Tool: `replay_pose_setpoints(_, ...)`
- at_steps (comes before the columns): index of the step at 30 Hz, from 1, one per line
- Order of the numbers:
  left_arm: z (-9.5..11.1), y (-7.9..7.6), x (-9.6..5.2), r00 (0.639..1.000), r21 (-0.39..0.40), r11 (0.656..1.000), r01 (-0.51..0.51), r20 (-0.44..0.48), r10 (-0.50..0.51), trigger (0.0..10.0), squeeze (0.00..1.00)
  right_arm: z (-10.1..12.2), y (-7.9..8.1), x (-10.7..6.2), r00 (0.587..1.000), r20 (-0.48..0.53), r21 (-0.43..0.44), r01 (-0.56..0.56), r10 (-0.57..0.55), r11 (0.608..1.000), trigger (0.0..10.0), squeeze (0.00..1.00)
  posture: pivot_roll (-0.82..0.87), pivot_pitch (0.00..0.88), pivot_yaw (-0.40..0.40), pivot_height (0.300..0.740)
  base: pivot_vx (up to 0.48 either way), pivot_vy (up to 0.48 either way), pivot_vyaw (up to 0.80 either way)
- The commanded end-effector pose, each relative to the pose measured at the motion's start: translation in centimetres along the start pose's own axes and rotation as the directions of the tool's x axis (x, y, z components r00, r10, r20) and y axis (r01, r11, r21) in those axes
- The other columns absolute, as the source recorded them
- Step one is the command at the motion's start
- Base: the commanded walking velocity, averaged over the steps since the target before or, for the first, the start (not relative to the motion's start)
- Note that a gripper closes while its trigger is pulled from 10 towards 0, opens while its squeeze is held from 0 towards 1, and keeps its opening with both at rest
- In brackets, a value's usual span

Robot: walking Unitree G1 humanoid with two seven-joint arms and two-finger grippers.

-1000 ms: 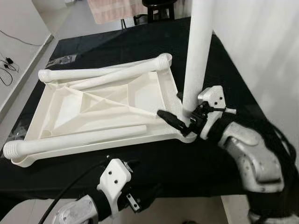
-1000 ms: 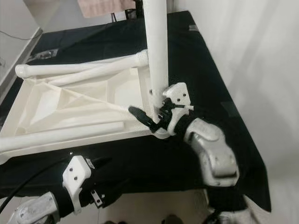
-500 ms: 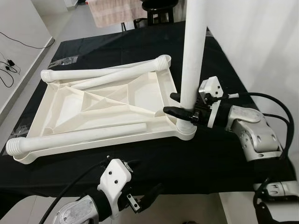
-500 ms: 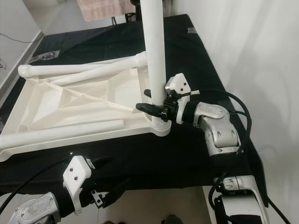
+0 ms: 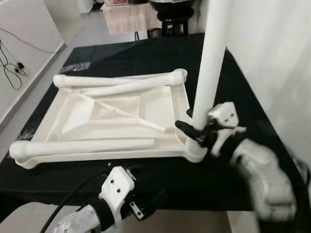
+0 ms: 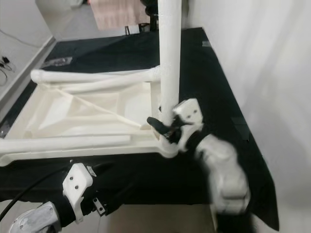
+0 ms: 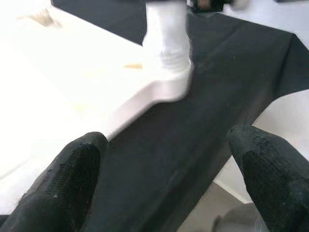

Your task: Building children table

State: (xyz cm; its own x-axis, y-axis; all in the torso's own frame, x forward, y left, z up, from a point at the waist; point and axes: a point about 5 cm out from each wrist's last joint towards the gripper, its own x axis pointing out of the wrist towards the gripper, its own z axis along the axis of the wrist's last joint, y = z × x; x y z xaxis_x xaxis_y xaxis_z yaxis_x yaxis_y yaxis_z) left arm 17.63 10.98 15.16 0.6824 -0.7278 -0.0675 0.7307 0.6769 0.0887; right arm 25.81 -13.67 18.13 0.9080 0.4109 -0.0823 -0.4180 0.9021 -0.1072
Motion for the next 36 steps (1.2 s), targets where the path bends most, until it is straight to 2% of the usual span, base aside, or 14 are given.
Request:
replay_pose_setpoints(1, -0.7, 0.5, -0.2, 0.999, 0.009, 0.999, -0.040, -0.024, 0.040, 10.0, 0.00, -4.3, 0.4, -0.8, 0.957, -0.272, 0.067, 0.118, -0.096, 0.991, 0.0, 0.00, -0.05, 0.109, 0.087, 0.740, 0.000, 0.000, 0.00)
replay_pose_setpoints(7, -1.0, 0.9, 0.5, 0.999, 0.004, 0.999, -0.044, -0.010, 0.044, 10.0, 0.00, -4.7, 0.1, 0.6, 0.964, -0.249, 0.030, 0.105, -0.094, 0.994, 0.0, 0.00, -0.04, 0.069, 0.075, 0.740, 0.000, 0.000, 0.00)
replay_pose_setpoints(8, -1.1, 1.1, 0.7, 0.999, 0.003, 0.999, -0.048, -0.003, 0.048, 10.0, 0.00, -4.7, -0.1, 1.0, 0.966, -0.242, 0.027, 0.103, -0.093, 0.994, 10.0, 0.00, -0.03, 0.059, 0.073, 0.740, 0.000, 0.000, 0.00)
replay_pose_setpoints(11, -1.1, 1.2, 0.8, 0.999, 0.002, 0.999, -0.051, 0.002, 0.051, 10.0, 0.00, -4.7, -0.2, 1.3, 0.966, -0.240, 0.030, 0.103, -0.093, 0.994, 10.0, 0.00, -0.03, 0.058, 0.074, 0.740, 0.000, 0.000, 0.00)
replay_pose_setpoints(12, -1.2, 1.4, 1.0, 0.998, 0.002, 0.998, -0.055, 0.009, 0.055, 10.0, 0.00, -4.2, -0.6, 1.7, 0.973, -0.215, 0.039, 0.094, -0.083, 0.995, 10.0, 0.70, -0.03, 0.053, 0.073, 0.740, 0.000, 0.000, 0.00)
replay_pose_setpoints(13, -1.2, 1.5, 1.1, 0.998, 0.002, 0.998, -0.055, 0.016, 0.055, 10.0, 0.00, -3.6, -1.1, 2.2, 0.983, -0.176, 0.080, 0.071, -0.056, 0.994, 10.0, 1.00, -0.03, 0.051, 0.071, 0.740, 0.000, 0.000, 0.00)
replay_pose_setpoints(21, -1.3, 1.7, 1.6, 0.999, -0.001, 0.999, -0.045, 0.031, 0.045, 10.0, 0.00, -1.1, -1.9, 3.6, 0.993, -0.001, 0.102, -0.117, 0.117, 0.988, 10.0, 1.00, -0.02, 0.044, 0.066, 0.740, 0.000, 0.000, 0.00)
replay_pose_setpoints(22, -1.3, 1.6, 1.7, 0.999, -0.006, 0.999, -0.038, 0.036, 0.038, 10.0, 0.00, -0.1, -2.5, 4.0, 0.968, 0.049, 0.070, -0.250, 0.247, 0.966, 10.0, 0.00, -0.01, 0.037, 0.059, 0.740, 0.000, 0.000, 0.00)
replay_pose_setpoints(23, -1.3, 1.6, 2.0, 0.999, -0.011, 1.000, -0.029, 0.042, 0.029, 10.0, 0.00, 0.6, -3.2, 4.3, 0.927, 0.072, 0.022, -0.370, 0.367, 0.929, 10.0, 0.00, 0.00, 0.032, 0.048, 0.740, 0.000, 0.000, 0.00)
replay_pose_setpoints(28, -1.5, 1.6, 2.4, 0.998, -0.022, 1.000, -0.014, 0.056, 0.015, 10.0, 0.00, 1.5, -4.2, 4.9, 0.825, 0.055, -0.053, -0.560, 0.563, 0.827, 10.0, 0.00, 0.01, 0.022, 0.037, 0.740, 0.000, 0.000, 0.00)
replay_pose_setpoints(32, -1.5, 1.6, 2.6, 0.998, -0.026, 1.000, -0.010, 0.061, 0.012, 10.0, 0.00, 1.6, -4.7, 5.7, 0.797, 0.037, -0.061, -0.601, 0.603, 0.797, 10.0, 0.00, 0.02, 0.014, 0.028, 0.740, 0.000, 0.000, 0.00)
replay_pose_setpoints(33, -1.6, 1.6, 2.7, 0.998, -0.027, 1.000, -0.010, 0.063, 0.011, 10.0, 0.00, 1.8, -5.0, 6.2, 0.797, 0.043, -0.055, -0.601, 0.603, 0.798, 8.5, 0.00, 0.03, 0.012, 0.025, 0.740, 0.000, 0.000, 0.00)
replay_pose_setpoints(34, -1.6, 1.6, 2.9, 0.998, -0.028, 1.000, -0.010, 0.065, 0.012, 10.0, 0.00, 2.1, -5.3, 6.7, 0.789, 0.054, -0.047, -0.611, 0.612, 0.791, 0.0, 0.00, 0.03, 0.009, 0.023, 0.740, 0.000, 0.000, 0.00)
replay_pose_setpoints(36, -1.6, 1.6, 2.9, 0.998, -0.028, 1.000, -0.011, 0.066, 0.013, 10.0, 0.00, 2.1, -5.4, 6.8, 0.782, 0.054, -0.046, -0.620, 0.622, 0.783, 0.0, 0.00, 0.03, 0.009, 0.023, 0.740, 0.000, 0.000, 0.00)
